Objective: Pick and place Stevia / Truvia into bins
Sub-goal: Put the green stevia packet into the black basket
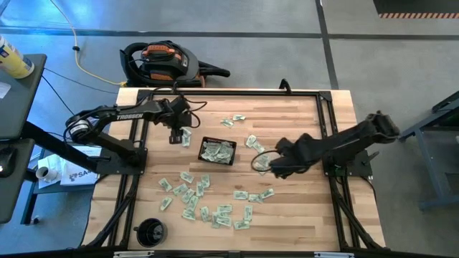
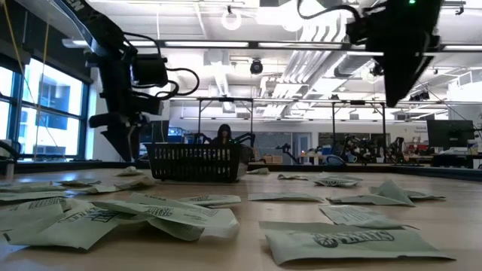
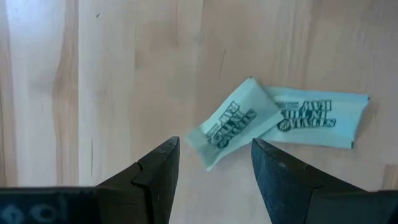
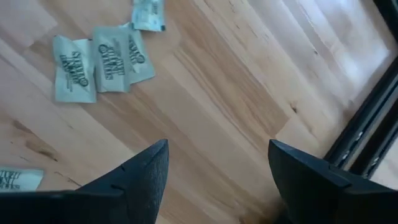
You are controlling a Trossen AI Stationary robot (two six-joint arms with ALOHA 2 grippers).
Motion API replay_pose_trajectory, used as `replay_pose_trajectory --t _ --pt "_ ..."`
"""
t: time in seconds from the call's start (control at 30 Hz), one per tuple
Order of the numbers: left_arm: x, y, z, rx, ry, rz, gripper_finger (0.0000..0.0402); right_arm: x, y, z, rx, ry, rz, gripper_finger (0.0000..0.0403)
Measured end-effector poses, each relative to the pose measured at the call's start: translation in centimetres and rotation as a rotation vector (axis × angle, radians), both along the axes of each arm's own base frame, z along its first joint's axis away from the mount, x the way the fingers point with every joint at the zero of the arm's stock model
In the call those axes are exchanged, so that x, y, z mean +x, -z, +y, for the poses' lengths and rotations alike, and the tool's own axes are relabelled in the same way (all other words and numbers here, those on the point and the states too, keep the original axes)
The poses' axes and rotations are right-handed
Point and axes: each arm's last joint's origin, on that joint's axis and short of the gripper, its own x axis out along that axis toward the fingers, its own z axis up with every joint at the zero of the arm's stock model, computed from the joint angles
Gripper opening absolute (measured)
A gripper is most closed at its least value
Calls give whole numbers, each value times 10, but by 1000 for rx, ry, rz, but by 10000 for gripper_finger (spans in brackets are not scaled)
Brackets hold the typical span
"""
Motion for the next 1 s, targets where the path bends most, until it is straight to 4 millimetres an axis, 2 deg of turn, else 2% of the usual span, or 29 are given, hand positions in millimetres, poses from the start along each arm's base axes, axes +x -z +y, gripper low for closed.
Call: replay_pose_trajectory --t 0.13,0.23,0.53,0.73,0.87,0.93,1.0 --pt "0 0 -2 -28 51 -7 230 -13 7 0 -3 24 -45 265" --pt "2 2 0 -21 92 -6 216 -14 15 -2 -4 25 -49 265" --pt "5 26 7 -51 74 98 138 -8 26 -9 1 12 -95 265" --pt "5 30 8 -42 56 139 77 -4 25 -14 -5 34 -127 265" --pt "5 23 9 -60 -58 163 20 0 25 -18 -20 54 -161 265" --pt "3 16 8 -85 -139 189 21 3 25 -21 -18 67 -187 265" --pt "11 -6 14 -59 -212 99 32 7 24 -23 -16 74 -221 265"
